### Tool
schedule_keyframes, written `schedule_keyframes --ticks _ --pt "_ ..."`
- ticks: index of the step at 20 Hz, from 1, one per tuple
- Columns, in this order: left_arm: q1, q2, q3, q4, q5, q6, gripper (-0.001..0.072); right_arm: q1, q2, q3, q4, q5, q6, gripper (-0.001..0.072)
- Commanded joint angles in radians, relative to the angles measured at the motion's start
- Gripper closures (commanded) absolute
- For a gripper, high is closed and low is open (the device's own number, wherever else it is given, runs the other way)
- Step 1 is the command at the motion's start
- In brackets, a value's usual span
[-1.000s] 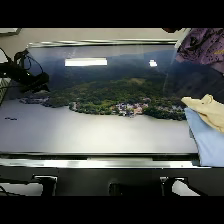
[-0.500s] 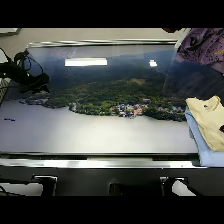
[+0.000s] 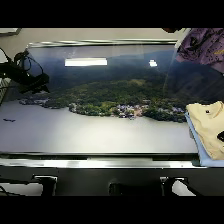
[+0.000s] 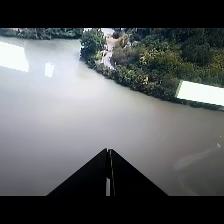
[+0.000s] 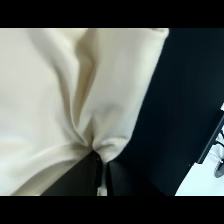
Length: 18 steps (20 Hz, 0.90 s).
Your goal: Fold the clothes and pants, and hang the long-sleeved shirts on hangers.
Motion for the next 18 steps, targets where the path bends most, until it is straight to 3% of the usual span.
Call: schedule_keyframes --ticks 1,2,4,7,8,9,12,14,16,18 --pt "0.0 0.0 0.0 0.0 0.0 0.0 0.0691 0.0 0.001 -0.01 -0.029 -0.013 0.008 0.0679" --pt "0.0 0.0 0.0 0.0 0.0 0.0 0.0691 0.0 0.001 -0.01 -0.034 -0.021 0.015 0.0674" --pt "0.0 0.0 0.0 0.0 0.0 0.0 0.0691 0.0 0.001 -0.01 -0.05 -0.041 0.014 0.0491" --pt "0.0 0.0 0.0 0.0 0.0 0.0 0.0691 0.0 0.002 -0.002 -0.066 -0.014 -0.055 0.0297" --pt "0.0 0.0 0.0 0.0 0.0 0.0 0.0691 0.0 0.008 0.013 -0.051 0.024 -0.066 0.0304" --pt "0.0 0.002 0.0 0.0 0.0 0.0 0.0691 0.001 0.025 0.036 0.015 0.084 -0.081 0.0356" --pt "0.0 0.027 0.0 0.0 0.003 0.041 0.0691 0.005 0.087 0.105 0.395 0.376 -0.25 0.0541" --pt "-0.001 0.062 0.0 0.0 0.014 0.106 0.0692 0.081 0.113 0.117 0.579 0.523 -0.378 0.0571" --pt "-0.001 0.106 0.0 0.025 0.048 0.111 0.0693 0.241 0.117 0.117 0.658 0.576 -0.497 0.0601" --pt "-0.001 0.16 -0.018 0.039 0.095 0.122 0.0694 0.423 0.117 0.117 0.671 0.618 -0.523 0.0639"
